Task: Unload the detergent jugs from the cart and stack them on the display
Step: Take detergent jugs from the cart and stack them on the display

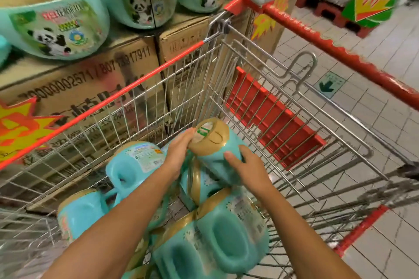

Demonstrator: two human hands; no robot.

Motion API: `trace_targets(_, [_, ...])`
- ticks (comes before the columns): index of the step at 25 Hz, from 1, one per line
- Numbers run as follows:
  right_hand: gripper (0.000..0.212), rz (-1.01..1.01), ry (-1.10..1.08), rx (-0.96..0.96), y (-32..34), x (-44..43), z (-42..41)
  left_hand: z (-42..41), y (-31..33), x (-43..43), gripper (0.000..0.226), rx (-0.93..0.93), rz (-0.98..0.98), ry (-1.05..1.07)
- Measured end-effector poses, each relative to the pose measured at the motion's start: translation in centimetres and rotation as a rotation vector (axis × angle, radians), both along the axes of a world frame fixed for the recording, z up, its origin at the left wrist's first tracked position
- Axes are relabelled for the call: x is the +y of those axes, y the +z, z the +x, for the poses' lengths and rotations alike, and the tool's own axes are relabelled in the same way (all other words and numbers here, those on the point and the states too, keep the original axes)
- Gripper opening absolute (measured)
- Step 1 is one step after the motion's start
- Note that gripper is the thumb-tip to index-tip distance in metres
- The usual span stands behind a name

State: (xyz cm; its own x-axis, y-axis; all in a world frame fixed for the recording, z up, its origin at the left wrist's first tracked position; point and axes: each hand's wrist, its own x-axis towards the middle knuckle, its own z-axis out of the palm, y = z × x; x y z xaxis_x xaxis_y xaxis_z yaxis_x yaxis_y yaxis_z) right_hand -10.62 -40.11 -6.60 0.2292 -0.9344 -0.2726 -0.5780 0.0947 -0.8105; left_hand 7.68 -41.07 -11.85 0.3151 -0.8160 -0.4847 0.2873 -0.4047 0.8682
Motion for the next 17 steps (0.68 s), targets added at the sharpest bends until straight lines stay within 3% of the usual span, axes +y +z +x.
trace_targets(2, [0.026, 0.048, -0.109, -0.297, 2.3, 0.5, -0.4, 0.8, 2.4, 1.5, 0.023, -0.037, -0.066, 0.015])
trace_targets(4, [0.038, 0.05, -0.112, -0.484, 4.5, 1.5, -0.9, 1.7, 5.0, 4.0, 0.029, -0.013, -0.176, 0.027])
trace_targets(6, [0.039, 0.086, -0.091, -0.654, 6.5, 2.2, -1.6, 2.1, 7.1, 6.9, 0.056, 0.076, -0.323, -0.001])
trace_targets(10, [0.029, 0.421, -0.107, -1.125, 8.4, 3.7, -1.1, 1.5, 9.7, 12.9, 0.095, 0.265, -0.417, 0.01])
trace_targets(14, [0.033, 0.424, -0.083, -1.078, 8.6, 5.9, 1.5, 0.7, 10.6, 17.1, 0.112, 0.3, -0.388, 0.239])
trace_targets(17, [0.044, 0.257, 0.017, -0.866, 8.3, 7.8, 3.1, 0.5, 10.5, 19.6, 0.084, 0.211, -0.395, 0.356])
